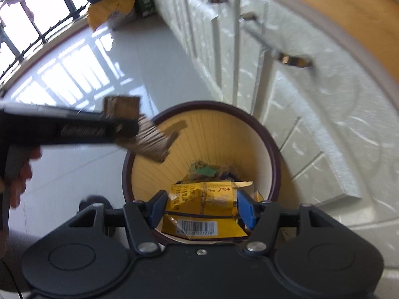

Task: Collect trash
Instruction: 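Carry the yellow wrapper and paper bag over the wastebasket with both tools, then open right tool to drop yellow wrapper while left tool drops paper bag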

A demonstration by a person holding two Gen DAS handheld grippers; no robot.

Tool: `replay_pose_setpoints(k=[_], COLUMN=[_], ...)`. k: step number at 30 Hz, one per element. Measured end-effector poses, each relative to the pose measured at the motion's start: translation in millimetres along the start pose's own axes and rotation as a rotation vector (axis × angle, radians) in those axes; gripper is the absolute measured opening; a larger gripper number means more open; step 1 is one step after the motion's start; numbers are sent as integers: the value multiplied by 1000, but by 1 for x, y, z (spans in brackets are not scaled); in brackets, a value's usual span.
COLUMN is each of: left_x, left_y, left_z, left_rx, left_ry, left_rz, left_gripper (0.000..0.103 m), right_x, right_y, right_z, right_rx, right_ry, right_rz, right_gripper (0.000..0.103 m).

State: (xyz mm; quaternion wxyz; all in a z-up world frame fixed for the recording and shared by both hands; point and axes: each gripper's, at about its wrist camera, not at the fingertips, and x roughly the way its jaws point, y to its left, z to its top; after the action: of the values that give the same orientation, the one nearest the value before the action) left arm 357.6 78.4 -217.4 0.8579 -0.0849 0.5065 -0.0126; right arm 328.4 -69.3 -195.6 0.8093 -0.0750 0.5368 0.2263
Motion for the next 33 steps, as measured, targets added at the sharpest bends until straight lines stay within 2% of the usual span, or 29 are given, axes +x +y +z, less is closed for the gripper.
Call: replay_pose_setpoints(k=[5,12,19,20,21,23,24,26,28,33], left_x=[26,62,80,81,82,86,87,87,86,83], left_y=[-13,-12,-9,-9,-8,-8,-8,-9,-10,-10], left_z=[6,10,18,18,18,19,19,19,18,16], left_rx=[-31,-93,-136,-146,-156,-157,-153,-145,-136,-118], left_ry=[64,153,165,165,162,169,170,173,170,177], left_rz=[-41,-47,-51,-54,-55,-45,-40,-30,-28,-33], left_gripper=[39,39,40,40,40,49,52,66,75,88], right_x=[19,38,49,50,51,52,52,52,51,50], right_y=[2,-9,-20,-21,-22,-22,-23,-24,-25,-26], right_z=[5,11,16,15,15,13,12,11,9,7], right_rx=[-62,-54,-49,-48,-48,-56,-59,-55,-57,-73], right_ry=[46,95,125,126,122,117,117,121,121,127], right_rz=[15,24,51,58,63,63,64,62,63,58], right_gripper=[62,63,64,69,80,89,89,89,89,92])
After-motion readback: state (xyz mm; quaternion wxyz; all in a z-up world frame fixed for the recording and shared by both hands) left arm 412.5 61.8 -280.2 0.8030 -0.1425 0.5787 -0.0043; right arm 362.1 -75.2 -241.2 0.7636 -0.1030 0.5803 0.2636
